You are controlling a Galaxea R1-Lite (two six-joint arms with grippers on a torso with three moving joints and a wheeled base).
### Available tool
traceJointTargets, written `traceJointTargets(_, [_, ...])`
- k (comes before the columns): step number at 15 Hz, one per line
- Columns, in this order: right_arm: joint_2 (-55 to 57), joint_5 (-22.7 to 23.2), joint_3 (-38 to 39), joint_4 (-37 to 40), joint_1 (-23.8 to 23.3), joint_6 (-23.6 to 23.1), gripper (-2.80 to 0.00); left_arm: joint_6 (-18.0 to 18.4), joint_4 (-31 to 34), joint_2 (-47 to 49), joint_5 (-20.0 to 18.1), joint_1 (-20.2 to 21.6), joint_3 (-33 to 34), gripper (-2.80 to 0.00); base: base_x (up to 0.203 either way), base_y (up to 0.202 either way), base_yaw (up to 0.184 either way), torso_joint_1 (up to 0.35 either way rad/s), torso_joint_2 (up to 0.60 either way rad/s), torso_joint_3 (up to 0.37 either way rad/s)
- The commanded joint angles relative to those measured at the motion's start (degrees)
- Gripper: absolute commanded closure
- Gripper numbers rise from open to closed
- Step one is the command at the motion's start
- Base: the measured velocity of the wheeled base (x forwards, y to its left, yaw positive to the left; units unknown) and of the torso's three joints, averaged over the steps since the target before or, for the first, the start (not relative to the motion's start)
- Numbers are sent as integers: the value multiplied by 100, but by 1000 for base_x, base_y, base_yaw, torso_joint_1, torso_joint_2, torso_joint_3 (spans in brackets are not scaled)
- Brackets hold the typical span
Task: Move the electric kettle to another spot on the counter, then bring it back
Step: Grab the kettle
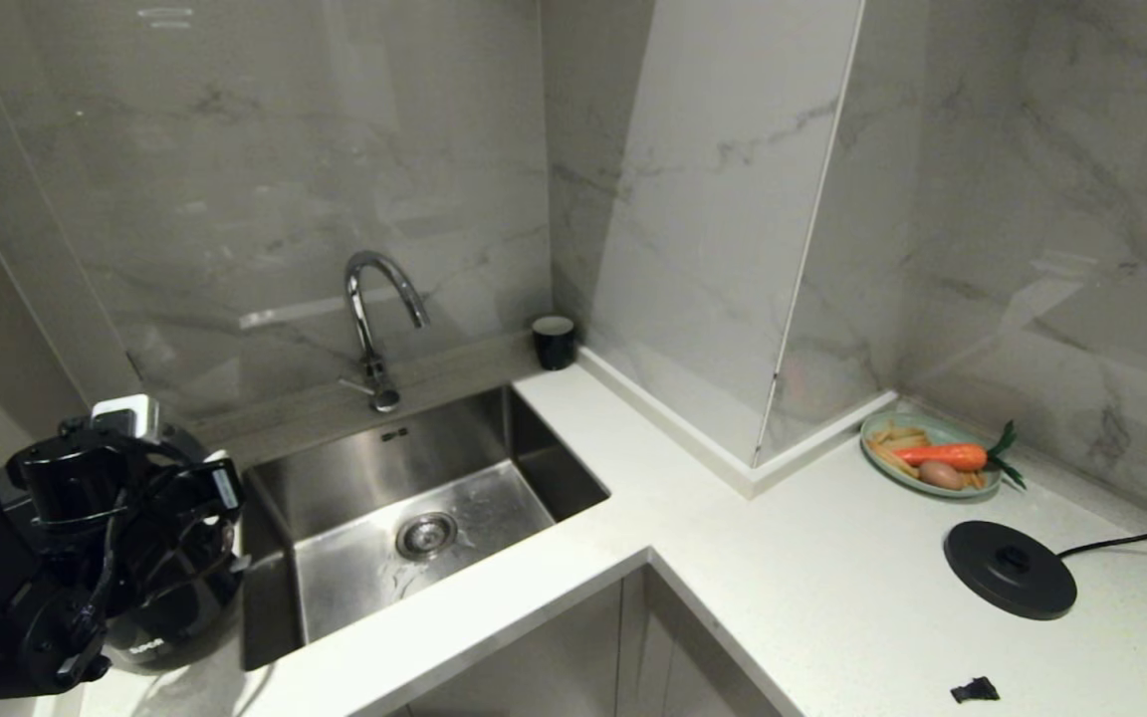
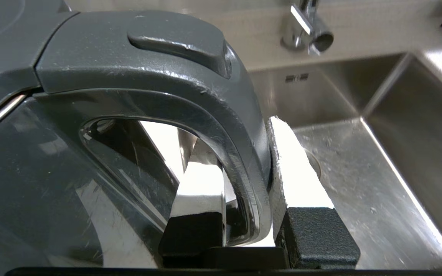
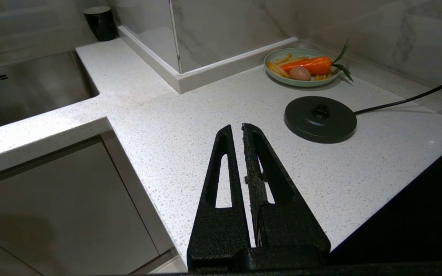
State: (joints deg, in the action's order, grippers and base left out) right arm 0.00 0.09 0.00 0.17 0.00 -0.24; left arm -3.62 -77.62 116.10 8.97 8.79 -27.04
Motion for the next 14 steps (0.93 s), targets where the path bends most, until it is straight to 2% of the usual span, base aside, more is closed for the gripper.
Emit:
traceJointTargets(1, [0,0,0,-8,0,-2,0,24,32,-271,8,-16,-19,0,0,0,0,0,0,0])
traceJointTargets(6, [0,6,0,-2,0,-2,0,159,330,-662,16,-237,-40,0,0,0,0,0,0,0])
traceJointTargets(14, [0,0,0,0,0,-2,0,162,1029,-1316,52,-769,-91,0,0,0,0,0,0,0])
